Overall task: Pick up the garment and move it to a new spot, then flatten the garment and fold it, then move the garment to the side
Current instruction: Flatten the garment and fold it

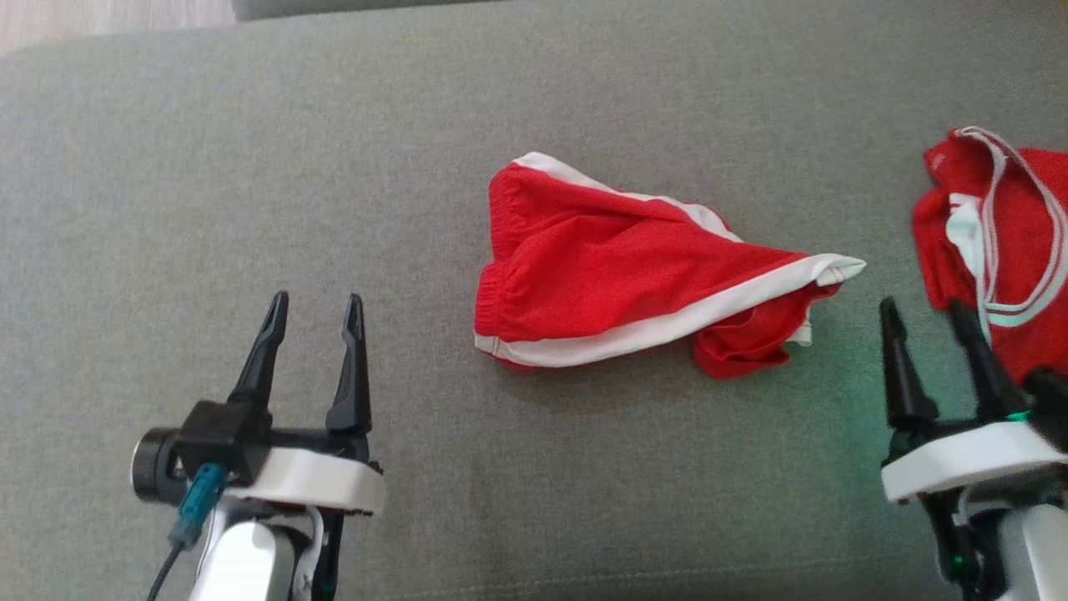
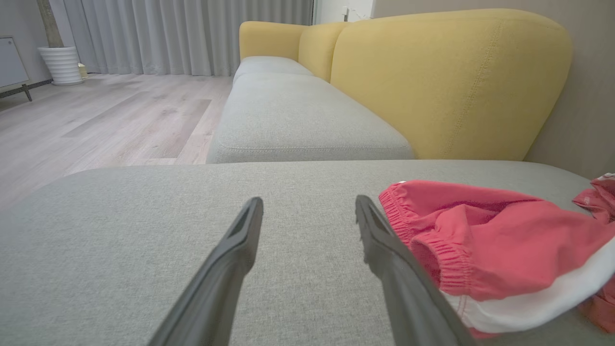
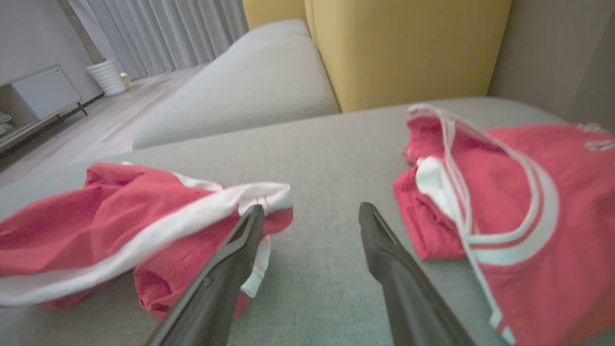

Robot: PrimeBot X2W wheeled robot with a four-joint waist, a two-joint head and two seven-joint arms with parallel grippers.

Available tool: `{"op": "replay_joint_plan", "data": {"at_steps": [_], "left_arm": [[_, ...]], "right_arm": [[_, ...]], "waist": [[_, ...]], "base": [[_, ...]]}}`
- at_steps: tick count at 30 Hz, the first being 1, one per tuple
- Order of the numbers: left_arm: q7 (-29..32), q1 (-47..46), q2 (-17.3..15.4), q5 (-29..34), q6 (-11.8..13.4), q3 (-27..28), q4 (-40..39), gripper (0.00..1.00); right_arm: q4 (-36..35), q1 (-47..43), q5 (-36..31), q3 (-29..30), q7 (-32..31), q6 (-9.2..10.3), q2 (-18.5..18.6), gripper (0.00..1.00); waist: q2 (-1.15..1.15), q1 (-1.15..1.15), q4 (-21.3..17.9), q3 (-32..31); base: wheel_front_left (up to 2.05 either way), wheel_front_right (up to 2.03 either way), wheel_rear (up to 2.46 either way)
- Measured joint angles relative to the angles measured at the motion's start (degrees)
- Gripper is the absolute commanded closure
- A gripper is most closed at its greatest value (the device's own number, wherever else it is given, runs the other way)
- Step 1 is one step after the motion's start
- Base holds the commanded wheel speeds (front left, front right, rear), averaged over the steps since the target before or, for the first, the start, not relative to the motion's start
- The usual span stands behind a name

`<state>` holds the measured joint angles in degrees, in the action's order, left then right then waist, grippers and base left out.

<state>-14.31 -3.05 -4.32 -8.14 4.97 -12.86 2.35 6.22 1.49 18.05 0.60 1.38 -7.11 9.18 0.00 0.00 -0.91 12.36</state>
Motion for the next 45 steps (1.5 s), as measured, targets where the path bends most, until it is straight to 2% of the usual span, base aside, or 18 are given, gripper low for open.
{"op": "replay_joint_plan", "data": {"at_steps": [5,9,19,34,36,41,45], "left_arm": [[0.0,1.68,-0.11,0.0,0.09,0.56,0.01,0.0],[0.0,2.53,-0.38,0.57,0.14,0.51,0.02,0.0],[0.46,5.6,-1.0,0.91,0.57,-0.07,0.1,0.0],[0.69,5.27,-1.16,0.9,0.49,-1.79,-0.08,0.0],[1.29,4.34,-1.16,0.9,-0.47,-3.21,0.11,0.0],[4.97,-2.05,-0.25,-1.23,-5.41,-8.39,4.52,0.0],[7.87,-6.08,0.58,-3.71,-7.06,-9.64,10.78,0.0]], "right_arm": [[-8.4,-0.71,-5.37,1.49,1.88,0.0,-2.02,0.0],[-11.44,-0.86,-8.17,0.65,1.77,0.0,-3.2,0.0],[-13.1,-5.45,-9.21,-0.56,0.53,0.0,-4.75,0.0],[-13.69,-5.59,-8.61,-0.74,-0.09,0.0,-5.11,0.0],[-13.81,-5.58,-8.44,-0.73,-0.14,0.0,-5.13,0.0],[-13.79,-5.18,-7.92,-1.21,-0.15,0.0,-5.23,0.0],[-13.02,-3.81,-7.39,-2.34,-0.38,0.0,-5.46,0.0]], "waist": [[0.0,0.0,-0.61,-2.07],[0.0,0.0,-0.88,-3.74],[0.0,0.0,-1.55,-6.01],[0.0,0.0,-1.28,-4.97],[0.0,0.0,-1.26,-4.61],[0.0,0.0,-1.46,-2.7],[0.0,0.0,-2.63,-1.27]], "base": [[0.0,0.0,0.0],[0.0,0.0,0.0],[0.0,0.0,0.0],[0.0,0.0,0.0],[0.0,0.0,0.0],[0.0,0.0,0.0],[0.0,0.0,0.0]]}}
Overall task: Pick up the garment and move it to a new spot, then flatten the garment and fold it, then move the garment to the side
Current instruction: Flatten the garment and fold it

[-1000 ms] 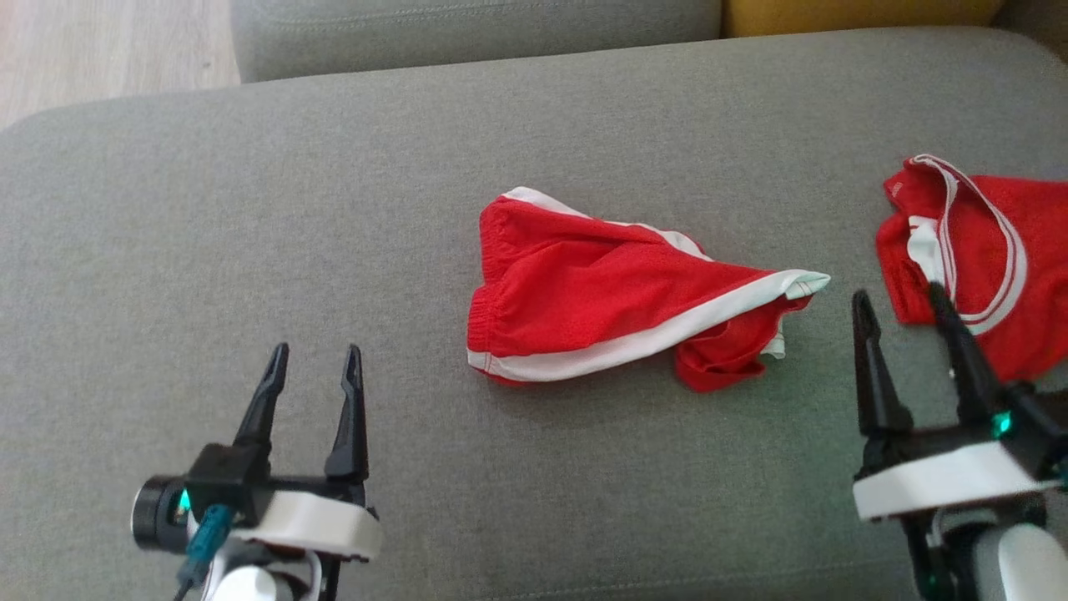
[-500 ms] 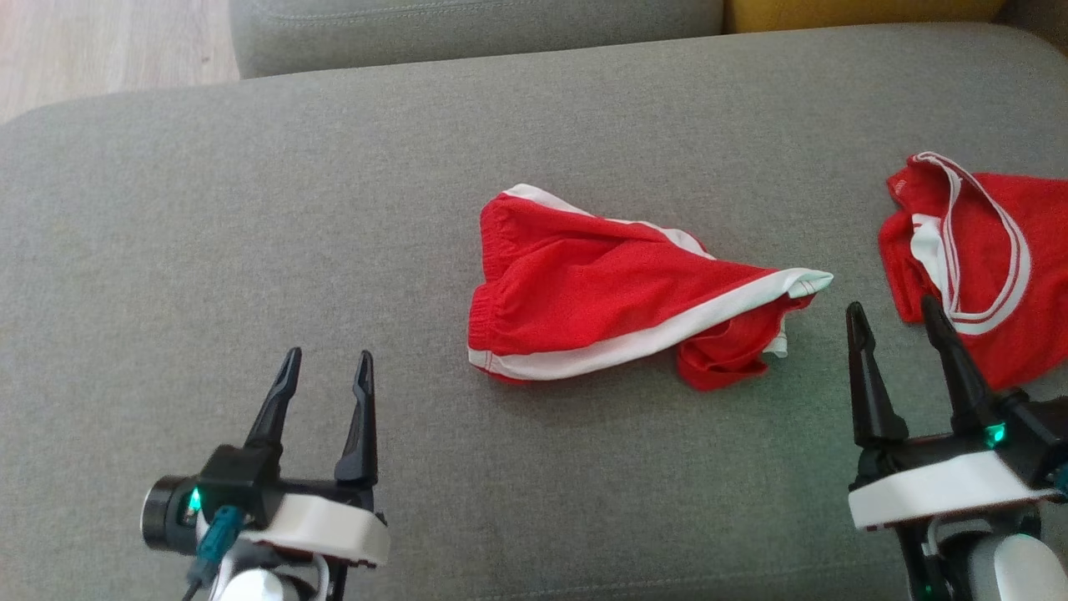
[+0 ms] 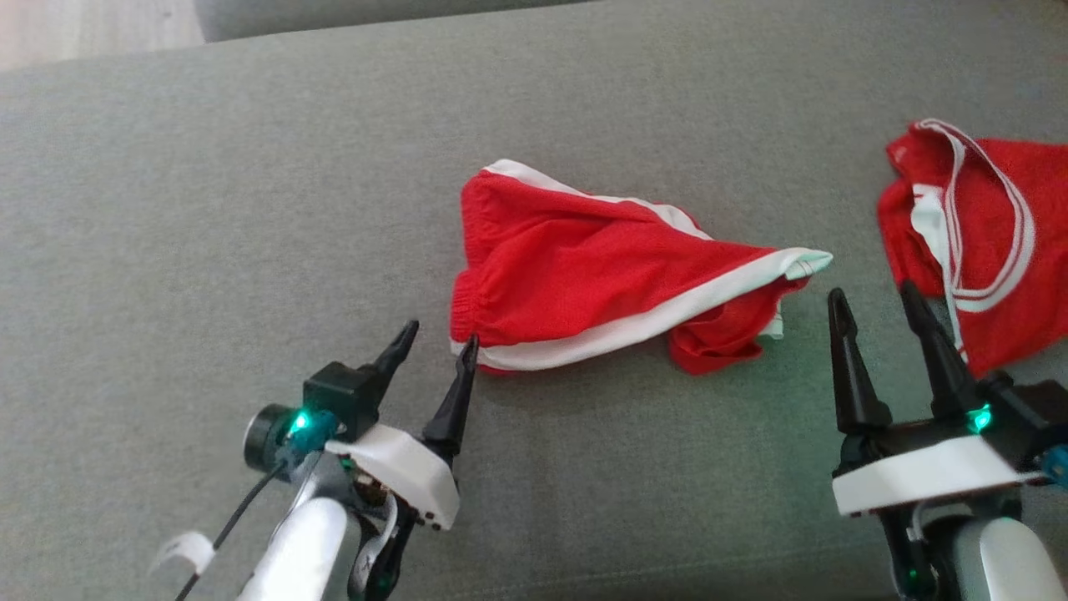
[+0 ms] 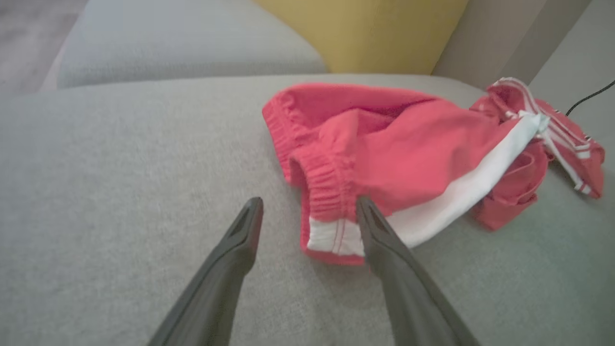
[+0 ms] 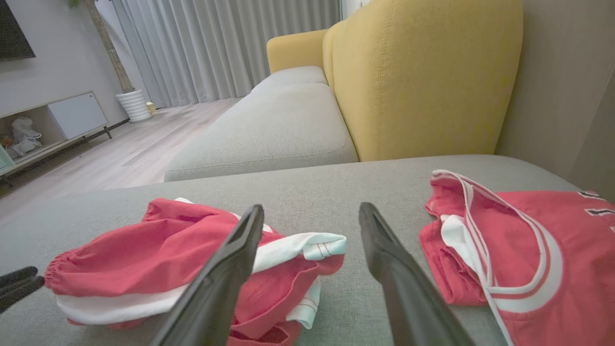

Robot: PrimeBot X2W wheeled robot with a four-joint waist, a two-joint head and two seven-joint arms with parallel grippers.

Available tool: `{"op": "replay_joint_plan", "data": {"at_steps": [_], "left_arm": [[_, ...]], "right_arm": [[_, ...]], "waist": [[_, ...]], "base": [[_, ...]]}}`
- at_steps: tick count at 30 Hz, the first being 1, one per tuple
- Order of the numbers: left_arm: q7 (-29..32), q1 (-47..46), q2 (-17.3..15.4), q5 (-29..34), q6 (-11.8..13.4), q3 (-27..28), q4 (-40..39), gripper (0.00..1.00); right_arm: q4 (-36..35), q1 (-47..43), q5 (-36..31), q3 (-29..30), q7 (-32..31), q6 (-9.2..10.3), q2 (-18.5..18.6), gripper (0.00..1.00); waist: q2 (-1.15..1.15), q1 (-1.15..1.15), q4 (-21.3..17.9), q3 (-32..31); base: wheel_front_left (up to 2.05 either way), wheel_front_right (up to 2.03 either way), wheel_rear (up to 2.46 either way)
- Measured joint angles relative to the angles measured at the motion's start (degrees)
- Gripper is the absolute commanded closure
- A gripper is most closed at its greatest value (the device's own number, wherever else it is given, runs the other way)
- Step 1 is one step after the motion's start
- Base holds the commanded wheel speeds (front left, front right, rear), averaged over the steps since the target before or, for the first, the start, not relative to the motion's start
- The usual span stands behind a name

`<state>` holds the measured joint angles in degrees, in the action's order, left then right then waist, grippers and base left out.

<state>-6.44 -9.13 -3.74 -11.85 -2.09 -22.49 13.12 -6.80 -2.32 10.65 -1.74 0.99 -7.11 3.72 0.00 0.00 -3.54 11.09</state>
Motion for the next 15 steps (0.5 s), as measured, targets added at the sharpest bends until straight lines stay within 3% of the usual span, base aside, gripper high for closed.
{"op": "replay_joint_plan", "data": {"at_steps": [7,8,9,15], "left_arm": [[1.38,-1.29,0.25,-3.2,-1.19,-0.93,6.17,0.0],[1.33,-1.64,0.29,-3.32,-1.21,-0.98,6.45,0.41],[0.6,-2.42,0.31,-3.44,-1.26,-0.98,6.7,1.0],[-0.31,-4.08,0.36,-3.44,-1.26,-1.07,7.4,1.0]], "right_arm": [[1.99,0.53,1.09,0.29,0.01,0.0,-0.07,0.0],[2.19,0.53,1.34,0.43,0.01,0.0,-0.07,0.0],[2.8,0.55,1.48,0.71,0.01,0.01,-0.09,0.0],[6.81,1.92,2.7,0.89,-0.09,0.0,0.22,0.0]], "waist": [[0.0,0.0,-1.94,1.78],[0.0,0.0,-2.06,1.96],[0.0,0.0,-2.15,2.28],[0.0,0.0,-1.76,2.84]], "base": [[0.0,0.0,0.0],[0.0,0.0,0.0],[0.0,0.0,0.0],[0.0,0.0,0.0]]}}
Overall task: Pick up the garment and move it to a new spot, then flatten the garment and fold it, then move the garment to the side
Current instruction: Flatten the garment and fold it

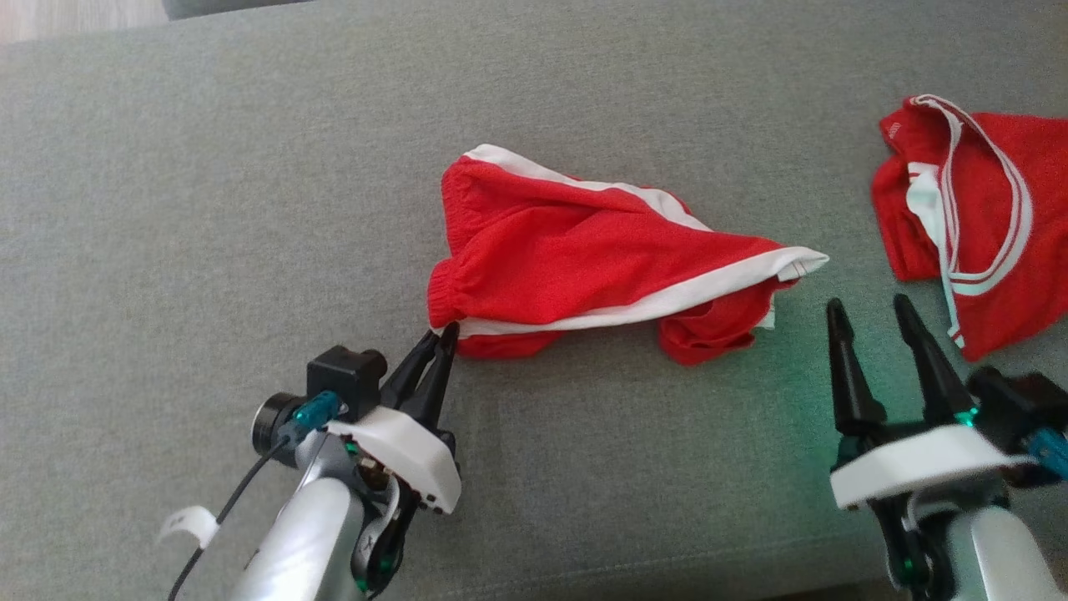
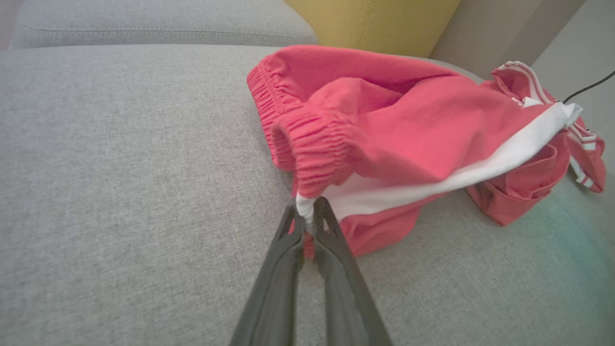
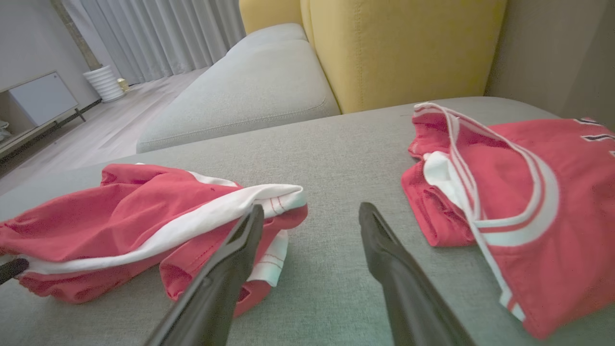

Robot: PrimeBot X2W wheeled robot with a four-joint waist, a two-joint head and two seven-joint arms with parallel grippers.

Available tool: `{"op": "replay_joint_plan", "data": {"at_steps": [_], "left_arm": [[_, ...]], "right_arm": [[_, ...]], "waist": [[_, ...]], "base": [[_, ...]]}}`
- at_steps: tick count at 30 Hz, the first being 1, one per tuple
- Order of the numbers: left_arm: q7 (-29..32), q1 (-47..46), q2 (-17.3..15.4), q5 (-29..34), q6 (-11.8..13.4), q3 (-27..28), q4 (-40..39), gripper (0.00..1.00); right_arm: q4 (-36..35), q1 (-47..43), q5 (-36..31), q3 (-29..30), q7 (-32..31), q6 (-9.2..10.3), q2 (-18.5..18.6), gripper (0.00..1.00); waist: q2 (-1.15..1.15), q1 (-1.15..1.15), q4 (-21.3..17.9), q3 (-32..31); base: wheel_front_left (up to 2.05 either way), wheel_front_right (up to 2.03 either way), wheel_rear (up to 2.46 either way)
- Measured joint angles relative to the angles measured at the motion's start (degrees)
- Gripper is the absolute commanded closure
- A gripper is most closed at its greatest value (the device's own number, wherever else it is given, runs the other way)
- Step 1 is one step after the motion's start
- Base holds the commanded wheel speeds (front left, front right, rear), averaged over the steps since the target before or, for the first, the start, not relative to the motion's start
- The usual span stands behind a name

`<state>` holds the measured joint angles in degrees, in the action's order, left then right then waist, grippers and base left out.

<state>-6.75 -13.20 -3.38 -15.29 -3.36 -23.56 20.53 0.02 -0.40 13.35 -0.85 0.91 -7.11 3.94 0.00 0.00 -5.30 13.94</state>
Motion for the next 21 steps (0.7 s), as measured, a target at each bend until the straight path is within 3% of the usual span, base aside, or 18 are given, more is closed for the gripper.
{"op": "replay_joint_plan", "data": {"at_steps": [8,9,11,12,21], "left_arm": [[-1.46,-1.17,0.08,0.0,0.0,-1.6,0.57,1.0],[-1.49,-1.5,0.1,0.0,0.0,-1.67,0.58,1.0],[-2.15,-1.99,0.1,0.0,0.1,-1.71,0.7,1.0],[-2.55,-2.24,0.1,0.0,0.22,-1.79,0.79,1.0],[-5.98,-2.55,-0.01,0.1,1.55,-1.44,-1.09,1.0]], "right_arm": [[10.22,8.04,2.81,-2.99,-0.11,0.0,2.57,0.0],[11.15,8.6,3.02,-3.22,-0.09,0.0,2.69,0.04],[13.14,9.51,3.72,-3.99,-0.09,0.0,2.98,0.64],[13.79,9.68,3.8,-4.22,-0.09,0.0,3.16,1.0],[13.67,10.81,4.87,-5.2,2.2,0.0,4.7,1.0]], "waist": [[0.0,0.0,1.43,0.93],[0.0,0.0,1.59,1.04],[0.0,0.0,1.82,1.28],[0.0,0.0,1.93,1.39],[0.0,0.0,1.93,1.56]], "base": [[0.0,0.0,0.0],[0.0,0.0,0.0],[0.0,0.0,0.0],[0.0,0.0,0.0],[0.0,0.0,0.0]]}}
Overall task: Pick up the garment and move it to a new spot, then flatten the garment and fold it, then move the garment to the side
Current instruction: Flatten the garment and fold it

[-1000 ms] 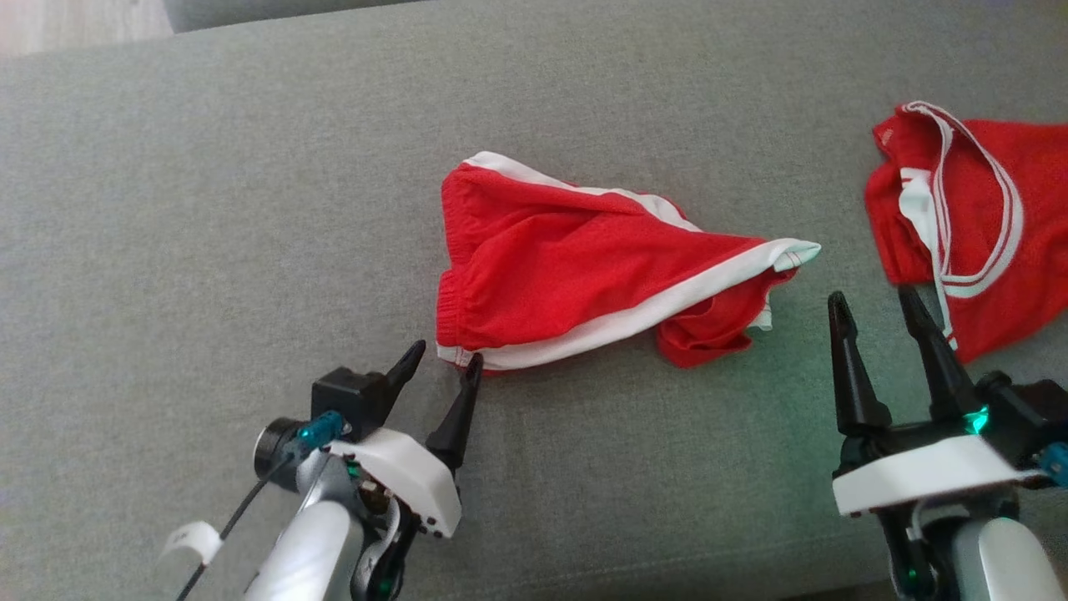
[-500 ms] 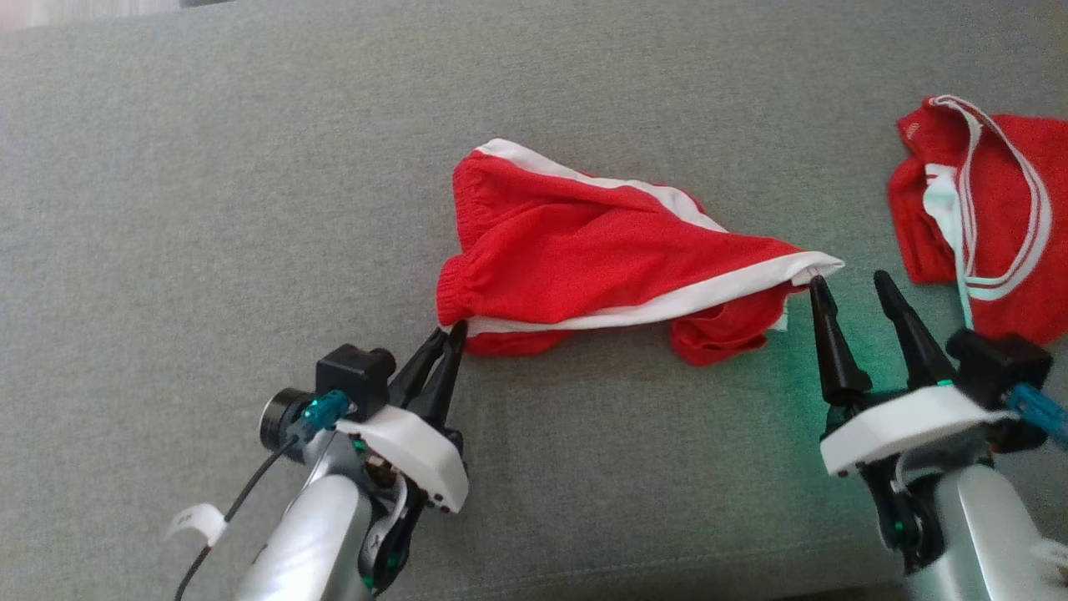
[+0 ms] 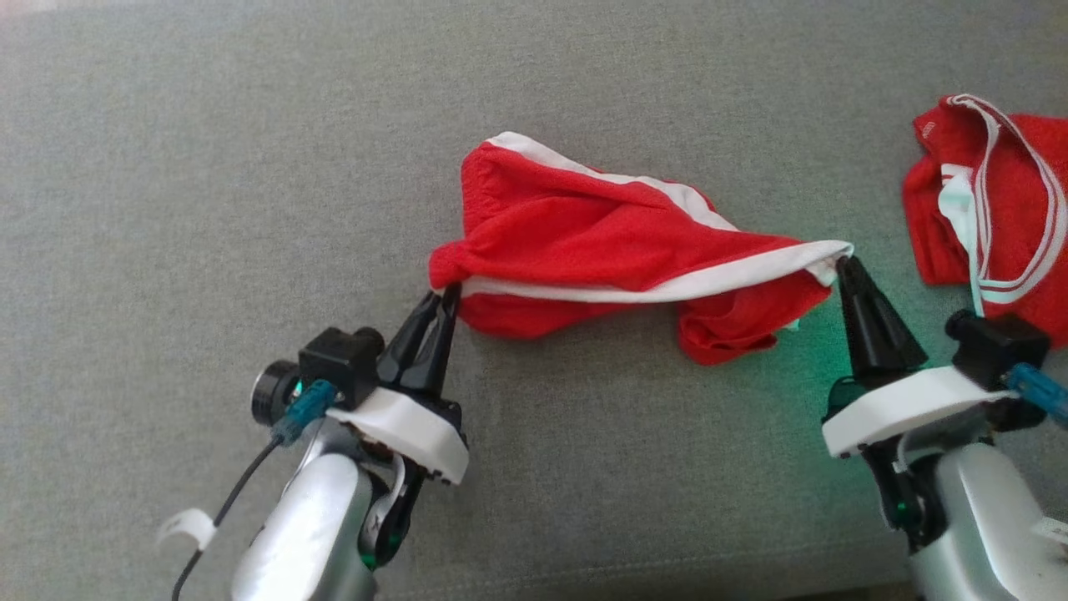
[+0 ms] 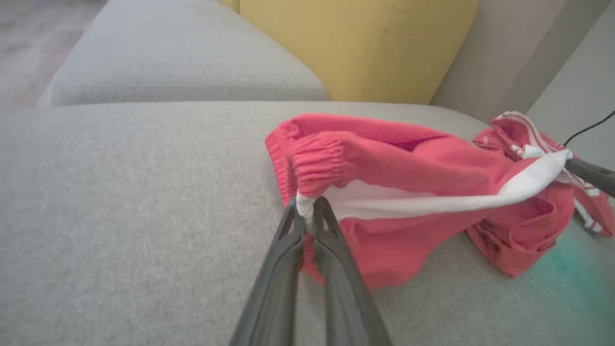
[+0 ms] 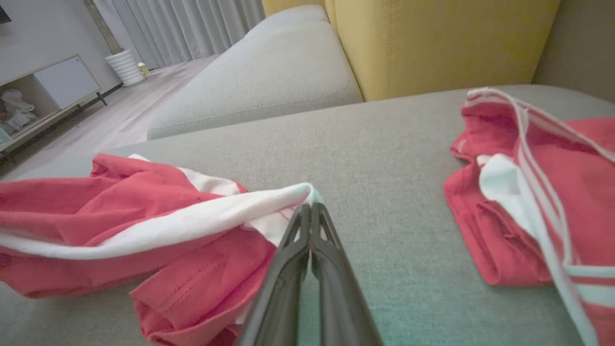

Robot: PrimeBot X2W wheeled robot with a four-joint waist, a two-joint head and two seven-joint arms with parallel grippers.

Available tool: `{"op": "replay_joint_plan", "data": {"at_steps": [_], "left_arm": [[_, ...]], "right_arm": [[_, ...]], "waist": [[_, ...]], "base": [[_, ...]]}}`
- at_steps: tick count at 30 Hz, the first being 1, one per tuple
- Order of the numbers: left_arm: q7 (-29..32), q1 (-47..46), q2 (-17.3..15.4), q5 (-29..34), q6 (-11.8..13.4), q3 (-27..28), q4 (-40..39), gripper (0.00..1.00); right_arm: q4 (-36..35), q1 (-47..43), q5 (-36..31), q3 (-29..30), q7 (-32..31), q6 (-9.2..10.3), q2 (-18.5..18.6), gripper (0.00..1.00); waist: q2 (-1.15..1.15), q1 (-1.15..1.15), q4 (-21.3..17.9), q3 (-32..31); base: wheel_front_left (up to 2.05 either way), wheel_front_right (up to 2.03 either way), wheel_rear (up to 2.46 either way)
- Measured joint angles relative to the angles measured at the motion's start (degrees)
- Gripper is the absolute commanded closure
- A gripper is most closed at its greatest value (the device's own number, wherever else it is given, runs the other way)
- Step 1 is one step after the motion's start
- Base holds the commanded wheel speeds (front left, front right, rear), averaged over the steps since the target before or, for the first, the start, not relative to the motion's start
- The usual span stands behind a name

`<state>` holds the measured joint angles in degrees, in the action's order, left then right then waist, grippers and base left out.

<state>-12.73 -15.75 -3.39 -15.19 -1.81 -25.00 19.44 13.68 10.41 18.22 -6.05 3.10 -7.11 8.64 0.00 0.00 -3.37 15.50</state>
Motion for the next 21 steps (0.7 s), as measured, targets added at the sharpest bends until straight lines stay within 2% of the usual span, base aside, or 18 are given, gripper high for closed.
{"op": "replay_joint_plan", "data": {"at_steps": [4,10,15,21], "left_arm": [[-1.05,0.01,-0.35,0.83,0.89,0.89,-3.98,1.0],[-1.57,-0.01,-1.48,2.63,1.65,2.02,-12.94,1.0],[-1.59,-2.25,-2.44,4.71,1.21,3.24,-21.11,1.0],[-1.4,-10.57,-4.03,5.53,-0.25,4.81,-26.98,1.0]], "right_arm": [[-2.96,-0.19,-0.49,0.1,0.88,0.0,1.59,1.0],[-11.34,-0.24,-3.31,0.76,1.97,0.0,2.83,1.0],[-19.53,0.51,-5.77,1.4,1.94,0.0,4.12,1.0],[-30.59,6.98,-8.34,3.61,0.16,0.0,7.35,1.0]], "waist": [[0.0,0.0,0.07,-1.02],[0.0,0.0,0.18,-2.95],[0.0,0.0,0.71,-4.57],[0.0,0.0,1.48,-7.73]], "base": [[0.0,0.0,0.0],[0.0,0.0,0.0],[0.0,0.0,0.0],[0.0,0.0,0.0]]}}
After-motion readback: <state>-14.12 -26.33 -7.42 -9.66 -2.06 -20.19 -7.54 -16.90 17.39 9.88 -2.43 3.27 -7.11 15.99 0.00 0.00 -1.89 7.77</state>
